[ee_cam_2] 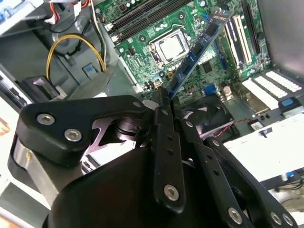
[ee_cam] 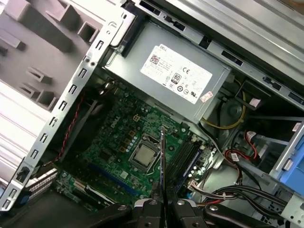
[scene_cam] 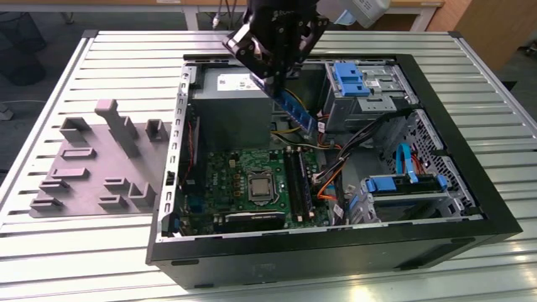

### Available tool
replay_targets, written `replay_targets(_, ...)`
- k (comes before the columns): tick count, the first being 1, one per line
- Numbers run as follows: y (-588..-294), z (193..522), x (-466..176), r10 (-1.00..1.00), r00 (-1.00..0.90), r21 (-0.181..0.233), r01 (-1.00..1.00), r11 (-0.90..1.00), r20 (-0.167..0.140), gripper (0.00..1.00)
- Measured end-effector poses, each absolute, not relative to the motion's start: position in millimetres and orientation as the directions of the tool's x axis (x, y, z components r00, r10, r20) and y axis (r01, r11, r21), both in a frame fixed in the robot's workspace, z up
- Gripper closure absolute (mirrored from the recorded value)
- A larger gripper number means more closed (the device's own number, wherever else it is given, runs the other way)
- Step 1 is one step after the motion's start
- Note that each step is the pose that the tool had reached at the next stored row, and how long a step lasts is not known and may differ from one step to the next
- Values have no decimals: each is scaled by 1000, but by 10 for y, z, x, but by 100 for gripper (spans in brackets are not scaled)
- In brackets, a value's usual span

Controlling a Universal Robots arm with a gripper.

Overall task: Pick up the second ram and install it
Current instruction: 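Insert the second ram into the second slot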

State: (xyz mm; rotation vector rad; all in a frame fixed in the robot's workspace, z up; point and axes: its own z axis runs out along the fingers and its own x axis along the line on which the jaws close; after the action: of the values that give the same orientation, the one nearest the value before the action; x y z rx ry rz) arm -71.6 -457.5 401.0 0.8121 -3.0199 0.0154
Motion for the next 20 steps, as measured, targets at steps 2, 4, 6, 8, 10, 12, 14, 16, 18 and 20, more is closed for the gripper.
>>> replay_targets(2, -4574, 4008, -716, -475, -880, -6, -475, 880, 17, 86)
replay_targets(4, -4574, 4005, -716, -447, -894, -7, -448, 894, 17, 86)
replay_targets(6, -4574, 4003, -716, -421, -907, -8, -421, 907, 18, 86)
replay_targets(8, -4574, 3999, -716, -394, -919, -8, -394, 919, 18, 86)
replay_targets(10, -4574, 3995, -716, -366, -931, -8, -366, 931, 18, 86)
replay_targets(12, -4574, 3992, -716, -338, -941, -8, -339, 941, 18, 86)
replay_targets(14, -4574, 3988, -716, -311, -950, -8, -311, 950, 18, 86)
replay_targets(16, -4574, 3984, -716, -283, -959, -8, -283, 959, 18, 86)
replay_targets(18, -4574, 3982, -716, -258, -966, -8, -258, 966, 18, 86)
replay_targets(20, -4575, 3979, -716, -230, -973, -8, -230, 973, 18, 86)
